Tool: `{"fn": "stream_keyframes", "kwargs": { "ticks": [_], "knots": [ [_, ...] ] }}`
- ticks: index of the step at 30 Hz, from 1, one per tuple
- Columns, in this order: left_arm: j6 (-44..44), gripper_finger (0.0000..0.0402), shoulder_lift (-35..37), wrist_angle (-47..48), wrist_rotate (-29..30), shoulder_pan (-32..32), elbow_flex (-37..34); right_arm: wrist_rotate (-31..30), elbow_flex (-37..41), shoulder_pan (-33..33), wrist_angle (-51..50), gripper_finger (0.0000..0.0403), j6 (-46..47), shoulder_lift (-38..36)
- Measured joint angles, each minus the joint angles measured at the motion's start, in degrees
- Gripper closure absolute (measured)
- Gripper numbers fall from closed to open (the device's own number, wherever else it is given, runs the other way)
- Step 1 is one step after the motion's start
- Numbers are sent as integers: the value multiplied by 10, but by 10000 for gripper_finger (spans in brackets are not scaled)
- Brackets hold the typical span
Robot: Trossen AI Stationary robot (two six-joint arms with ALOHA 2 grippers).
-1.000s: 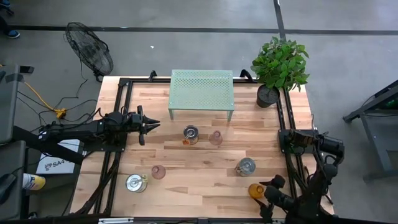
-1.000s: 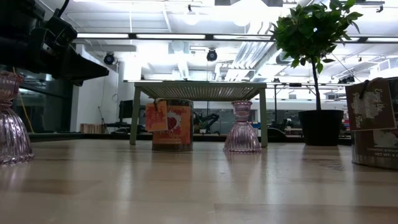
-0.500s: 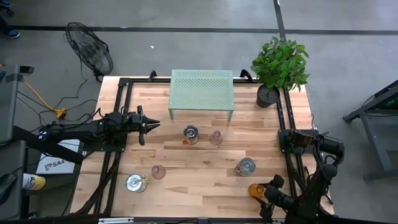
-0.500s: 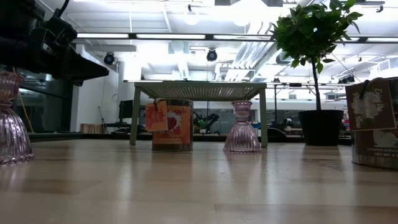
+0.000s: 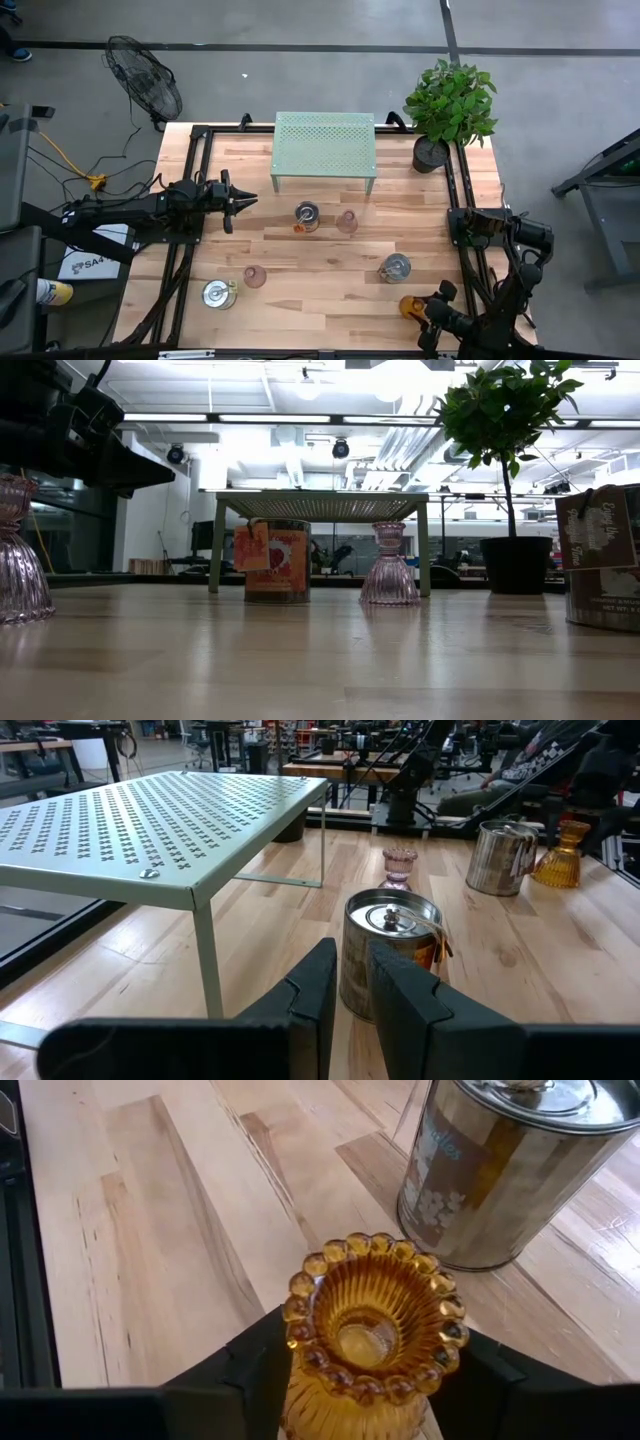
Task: Pick & Place candle stick holders
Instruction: Put the yellow glass candle holder on the shelf
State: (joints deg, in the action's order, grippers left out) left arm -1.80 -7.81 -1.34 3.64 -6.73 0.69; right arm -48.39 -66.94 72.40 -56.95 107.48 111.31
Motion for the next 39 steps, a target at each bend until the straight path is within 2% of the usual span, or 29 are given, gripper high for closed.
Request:
{"fn": "stream_keyframes", "kwargs": {
  "ticks": [9, 21, 26, 32, 39],
  "knots": [
    [0, 344, 0, 0, 0, 0, 0, -11, 0, 0, 0, 277, 0, 0],
    [0, 344, 0, 0, 0, 0, 0, -9, -4, -4, -1, 276, -11, -9],
    [0, 344, 0, 0, 0, 0, 0, -8, -5, -12, 1, 278, -42, -39],
    [0, 344, 0, 0, 0, 0, 0, -7, -5, -47, 2, 272, -118, -103],
    [0, 344, 0, 0, 0, 0, 0, 3, -5, -123, 6, 278, -289, -192]
  ]
}}
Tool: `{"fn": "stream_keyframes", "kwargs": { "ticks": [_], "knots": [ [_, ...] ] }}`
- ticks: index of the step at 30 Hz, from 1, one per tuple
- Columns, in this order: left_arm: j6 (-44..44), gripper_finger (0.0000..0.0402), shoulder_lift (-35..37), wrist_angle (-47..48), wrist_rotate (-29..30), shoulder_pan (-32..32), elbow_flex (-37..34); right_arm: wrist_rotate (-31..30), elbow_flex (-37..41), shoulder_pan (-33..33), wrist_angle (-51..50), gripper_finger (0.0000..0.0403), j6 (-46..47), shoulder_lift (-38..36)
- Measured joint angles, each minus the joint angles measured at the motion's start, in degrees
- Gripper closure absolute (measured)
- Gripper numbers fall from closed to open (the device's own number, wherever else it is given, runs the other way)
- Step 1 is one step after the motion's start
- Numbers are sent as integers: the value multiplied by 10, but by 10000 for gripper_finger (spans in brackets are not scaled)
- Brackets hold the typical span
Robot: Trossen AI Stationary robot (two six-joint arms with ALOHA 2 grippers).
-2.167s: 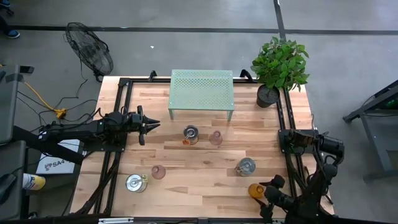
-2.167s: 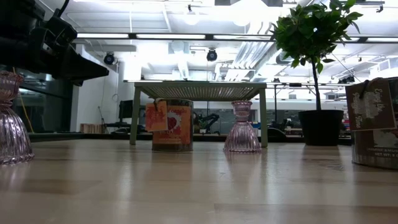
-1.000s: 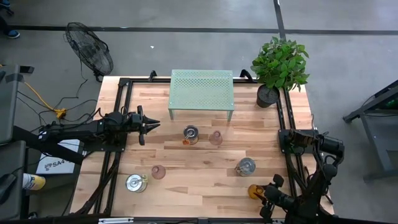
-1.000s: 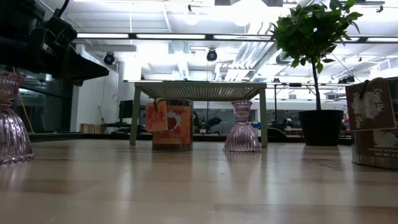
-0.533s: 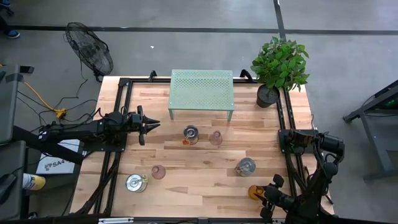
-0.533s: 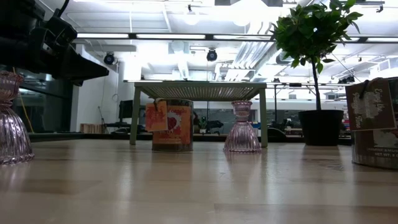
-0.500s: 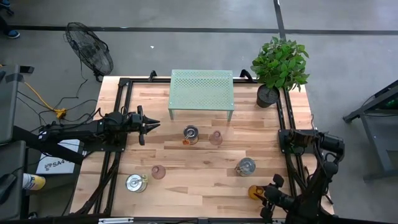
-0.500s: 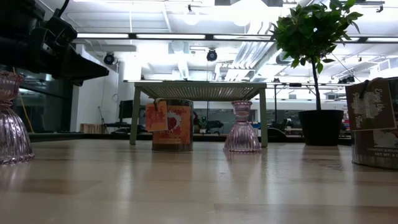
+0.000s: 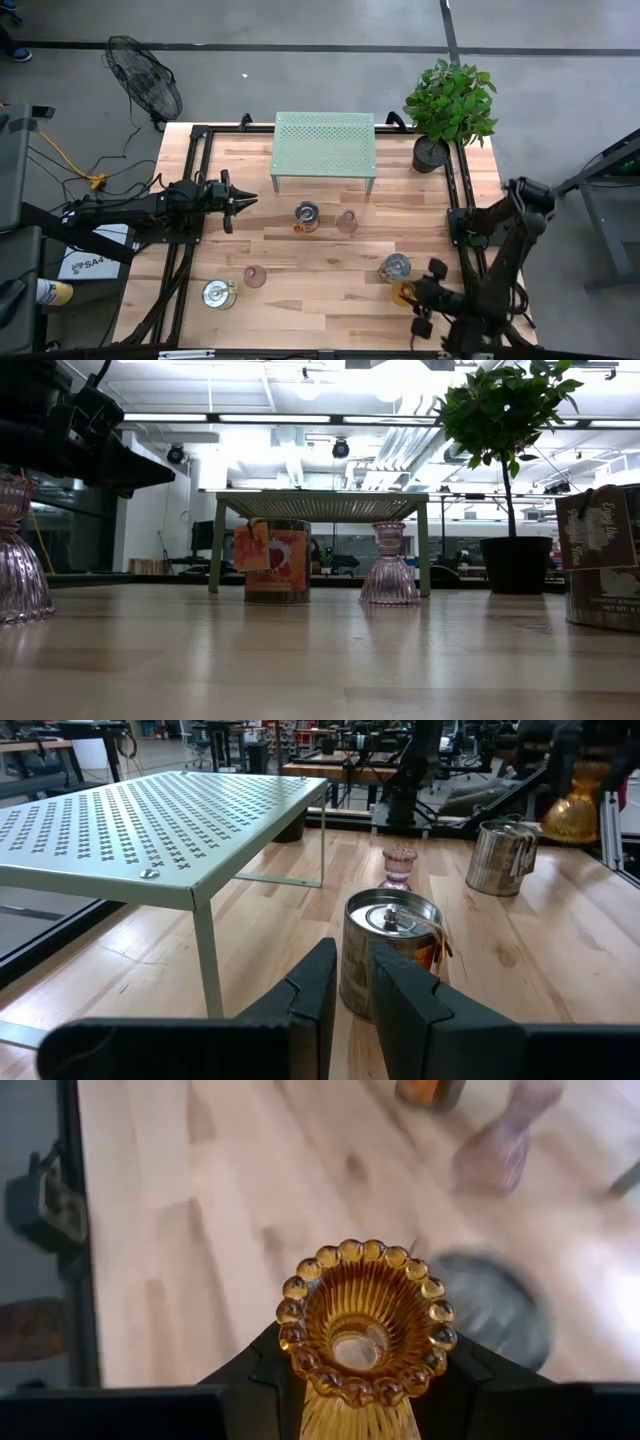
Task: Pick & Place candle stick holders
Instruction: Put the yellow glass candle holder on the shelf
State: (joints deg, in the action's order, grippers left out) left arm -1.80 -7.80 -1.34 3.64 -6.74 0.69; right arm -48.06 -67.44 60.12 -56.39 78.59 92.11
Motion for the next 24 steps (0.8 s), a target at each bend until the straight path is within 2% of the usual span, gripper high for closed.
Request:
{"fn": "stream_keyframes", "kwargs": {
  "ticks": [10, 18, 24],
  "knots": [
    [0, 344, 0, 0, 0, 0, 0, -4, 0, -170, 31, 274, -279, -104],
    [0, 344, 0, 0, 0, 0, 0, -2, 0, -315, 146, 273, -495, -116],
    [0, 344, 0, 0, 0, 0, 0, 48, 0, -442, 233, 273, -571, -116]
  ]
}}
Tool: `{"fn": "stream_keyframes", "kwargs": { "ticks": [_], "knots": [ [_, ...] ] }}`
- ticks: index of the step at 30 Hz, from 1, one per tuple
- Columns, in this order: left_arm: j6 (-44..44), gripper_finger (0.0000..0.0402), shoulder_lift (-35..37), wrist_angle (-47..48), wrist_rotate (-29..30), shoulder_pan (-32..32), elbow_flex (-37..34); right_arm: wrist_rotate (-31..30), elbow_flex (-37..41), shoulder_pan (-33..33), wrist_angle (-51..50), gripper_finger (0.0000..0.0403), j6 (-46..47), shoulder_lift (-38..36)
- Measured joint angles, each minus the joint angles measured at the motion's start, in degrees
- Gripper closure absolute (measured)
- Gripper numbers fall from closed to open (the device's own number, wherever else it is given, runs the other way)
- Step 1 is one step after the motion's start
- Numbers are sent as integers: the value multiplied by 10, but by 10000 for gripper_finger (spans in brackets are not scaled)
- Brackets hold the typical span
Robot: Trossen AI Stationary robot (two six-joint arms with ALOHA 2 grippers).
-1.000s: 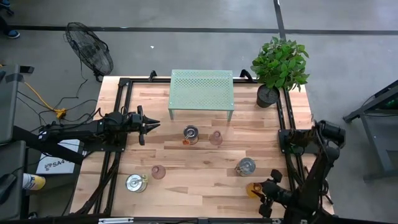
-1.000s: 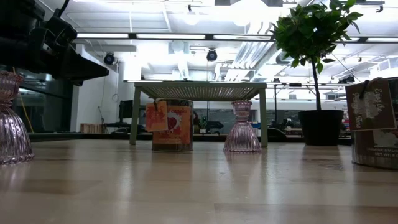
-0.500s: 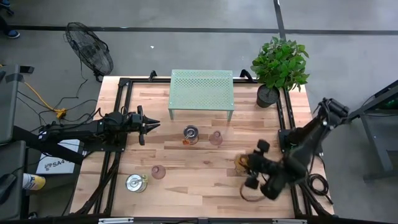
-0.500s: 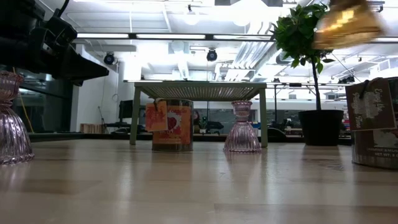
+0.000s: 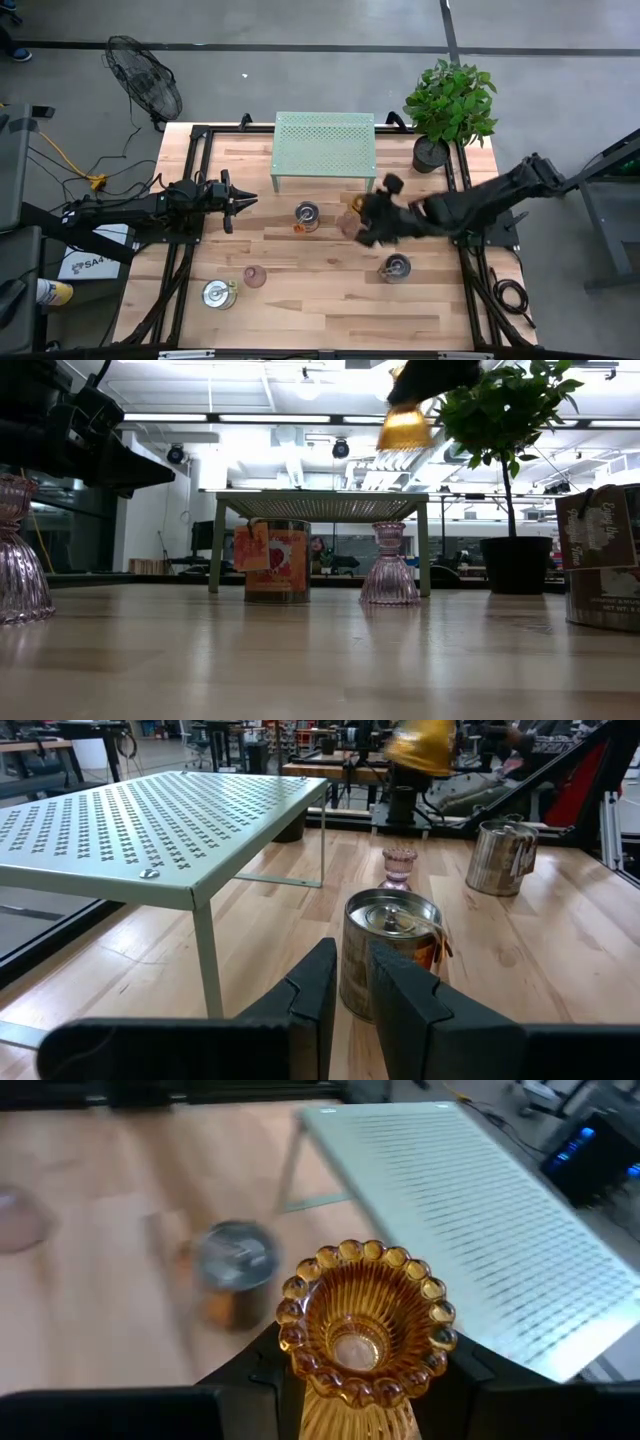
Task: Pick & Place candle stick holders
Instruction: Put the yellow glass candle holder on the shelf
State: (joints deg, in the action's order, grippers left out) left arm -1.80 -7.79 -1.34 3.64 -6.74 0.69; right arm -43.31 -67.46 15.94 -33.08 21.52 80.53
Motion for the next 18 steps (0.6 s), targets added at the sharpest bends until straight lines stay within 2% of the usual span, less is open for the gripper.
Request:
{"fn": "stream_keyframes", "kwargs": {
  "ticks": [5, 11, 18],
  "knots": [
    [0, 344, 0, 0, 0, 0, 0, 50, 0, -102, 49, 273, -54, 0],
    [0, 344, 0, 0, 0, 0, 0, 146, 0, -222, 89, 273, -95, 0],
    [0, 344, 0, 0, 0, 0, 0, 179, 0, -323, 133, 273, -126, 4]
  ]
}}
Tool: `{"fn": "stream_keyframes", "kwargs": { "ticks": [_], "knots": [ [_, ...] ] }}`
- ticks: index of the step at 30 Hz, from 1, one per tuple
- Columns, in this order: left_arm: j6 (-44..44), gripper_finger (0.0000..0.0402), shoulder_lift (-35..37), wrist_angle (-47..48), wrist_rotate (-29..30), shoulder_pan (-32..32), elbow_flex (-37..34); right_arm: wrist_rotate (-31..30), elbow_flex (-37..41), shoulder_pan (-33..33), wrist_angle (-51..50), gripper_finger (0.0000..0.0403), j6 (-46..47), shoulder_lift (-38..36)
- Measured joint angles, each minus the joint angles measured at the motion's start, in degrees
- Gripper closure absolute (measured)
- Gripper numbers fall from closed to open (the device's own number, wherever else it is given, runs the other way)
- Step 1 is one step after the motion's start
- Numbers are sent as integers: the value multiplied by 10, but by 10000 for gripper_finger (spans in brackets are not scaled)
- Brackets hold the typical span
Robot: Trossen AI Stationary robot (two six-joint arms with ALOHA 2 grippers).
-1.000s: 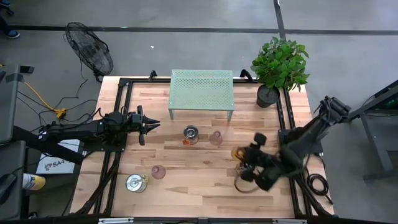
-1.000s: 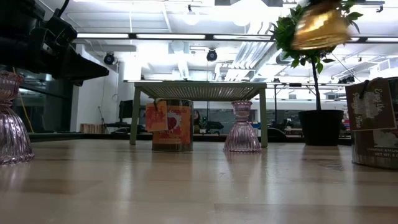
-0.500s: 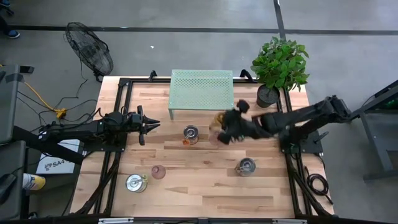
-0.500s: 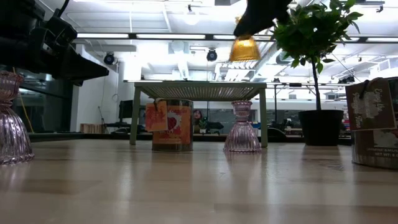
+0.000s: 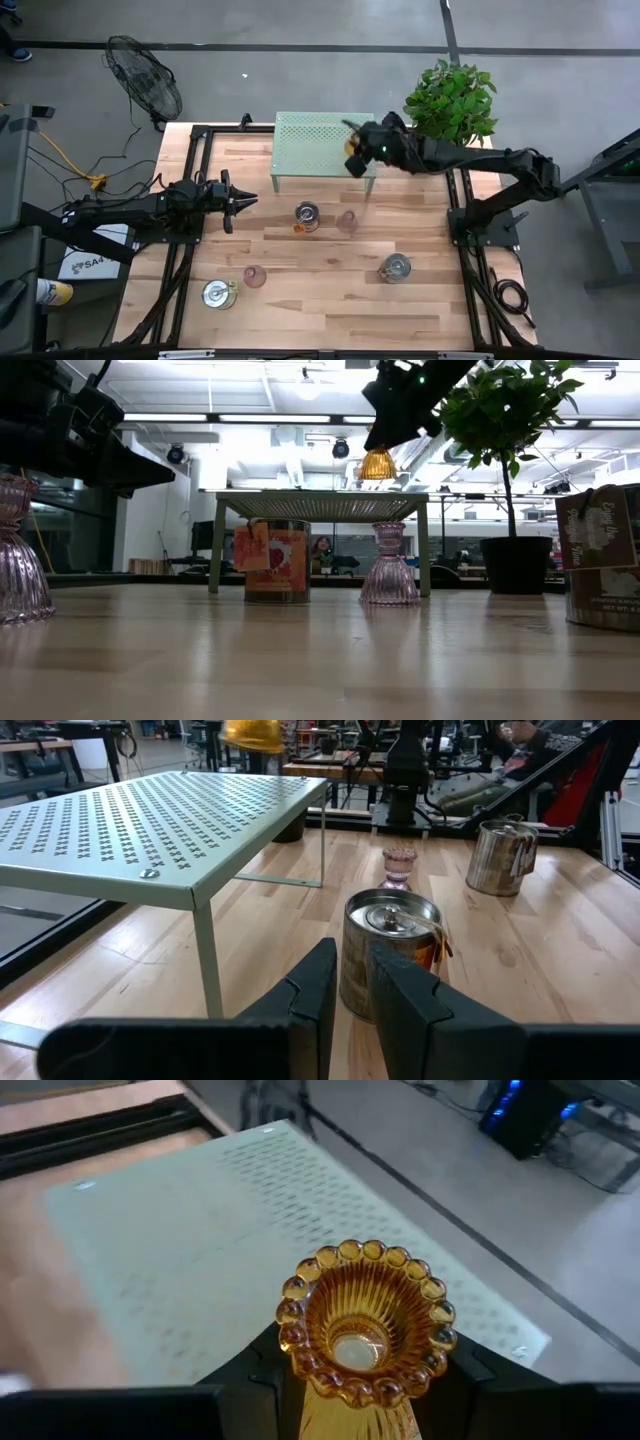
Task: Pick & Place candle stick holders
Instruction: Put the yellow glass candle holder on the shelf
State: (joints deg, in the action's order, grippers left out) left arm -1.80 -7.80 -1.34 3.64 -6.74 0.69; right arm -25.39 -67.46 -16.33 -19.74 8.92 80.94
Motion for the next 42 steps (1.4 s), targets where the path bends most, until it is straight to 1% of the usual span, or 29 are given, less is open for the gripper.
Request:
{"fn": "stream_keyframes", "kwargs": {
  "ticks": [6, 10, 15, 19, 23, 27, 35, 38, 42],
  "knots": [
    [0, 344, 0, 0, 0, 0, 0, 35, 0, -56, 48, 273, 4, 18],
    [0, 344, 0, 0, 0, 0, 0, 52, 1, -84, 61, 273, 30, 39],
    [0, 344, 0, 0, -1, 0, 0, 49, 0, -108, 85, 272, 33, 57],
    [0, 344, 0, 0, -1, 0, 0, 51, -9, -124, 85, 272, 32, 71],
    [0, 344, 0, 0, -1, 0, 0, 73, -24, -142, 83, 272, 33, 97],
    [0, 344, 0, 0, -1, 0, 0, 80, -36, -153, 77, 272, 37, 111],
    [0, 344, 0, 0, -1, 0, 0, 81, -37, -159, 64, 272, 37, 111],
    [0, 344, 0, 0, -1, 0, 0, 98, -38, -163, 62, 272, 37, 111],
    [0, 344, 0, 0, -1, 0, 0, 99, -38, -165, 55, 272, 35, 110]
  ]
}}
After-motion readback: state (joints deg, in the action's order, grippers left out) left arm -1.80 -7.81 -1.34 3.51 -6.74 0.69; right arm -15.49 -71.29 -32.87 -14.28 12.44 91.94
